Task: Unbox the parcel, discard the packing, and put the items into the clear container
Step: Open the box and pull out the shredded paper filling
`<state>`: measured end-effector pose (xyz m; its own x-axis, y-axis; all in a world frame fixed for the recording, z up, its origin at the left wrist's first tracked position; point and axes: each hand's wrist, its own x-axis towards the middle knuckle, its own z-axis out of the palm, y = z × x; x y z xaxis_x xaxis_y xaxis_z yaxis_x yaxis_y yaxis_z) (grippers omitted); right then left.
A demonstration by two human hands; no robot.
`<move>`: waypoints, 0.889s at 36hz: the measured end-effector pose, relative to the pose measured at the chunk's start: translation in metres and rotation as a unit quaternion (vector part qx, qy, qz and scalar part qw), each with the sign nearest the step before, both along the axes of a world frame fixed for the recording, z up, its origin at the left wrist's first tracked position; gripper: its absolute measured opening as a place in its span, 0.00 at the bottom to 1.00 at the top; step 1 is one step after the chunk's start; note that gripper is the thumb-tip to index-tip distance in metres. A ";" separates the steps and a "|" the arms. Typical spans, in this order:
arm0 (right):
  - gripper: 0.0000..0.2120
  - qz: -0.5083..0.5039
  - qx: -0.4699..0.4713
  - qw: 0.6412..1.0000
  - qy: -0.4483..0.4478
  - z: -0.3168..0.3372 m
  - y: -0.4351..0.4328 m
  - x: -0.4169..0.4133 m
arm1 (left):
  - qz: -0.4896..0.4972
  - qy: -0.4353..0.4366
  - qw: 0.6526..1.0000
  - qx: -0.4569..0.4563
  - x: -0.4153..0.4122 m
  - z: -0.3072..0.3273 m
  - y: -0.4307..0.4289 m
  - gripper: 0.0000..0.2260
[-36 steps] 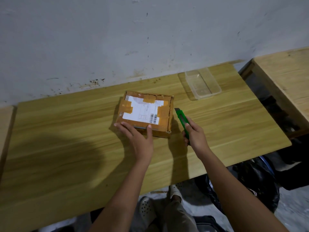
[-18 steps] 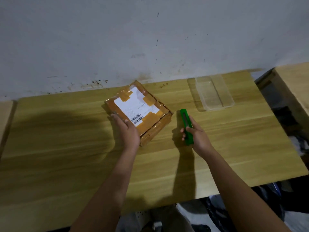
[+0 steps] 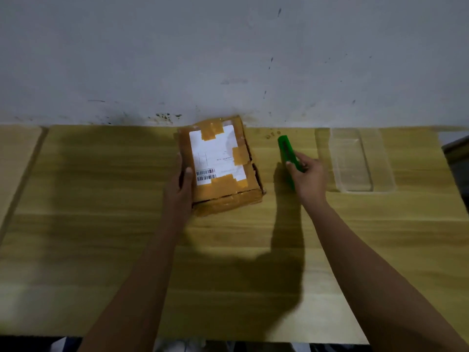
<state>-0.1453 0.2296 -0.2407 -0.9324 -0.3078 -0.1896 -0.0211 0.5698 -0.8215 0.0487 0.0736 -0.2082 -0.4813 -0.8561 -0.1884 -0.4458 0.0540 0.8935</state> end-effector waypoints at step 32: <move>0.21 0.264 -0.037 0.963 0.029 0.029 -0.072 0.017 | 0.031 -0.067 0.995 -0.062 0.048 -0.009 -0.032 0.27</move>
<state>-0.1281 0.1572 -0.2119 -0.6496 -0.7535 -0.1010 -0.3389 0.4059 -0.8488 0.0967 0.0413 -0.2169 -0.4035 -0.9044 -0.1386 -0.5670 0.1282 0.8137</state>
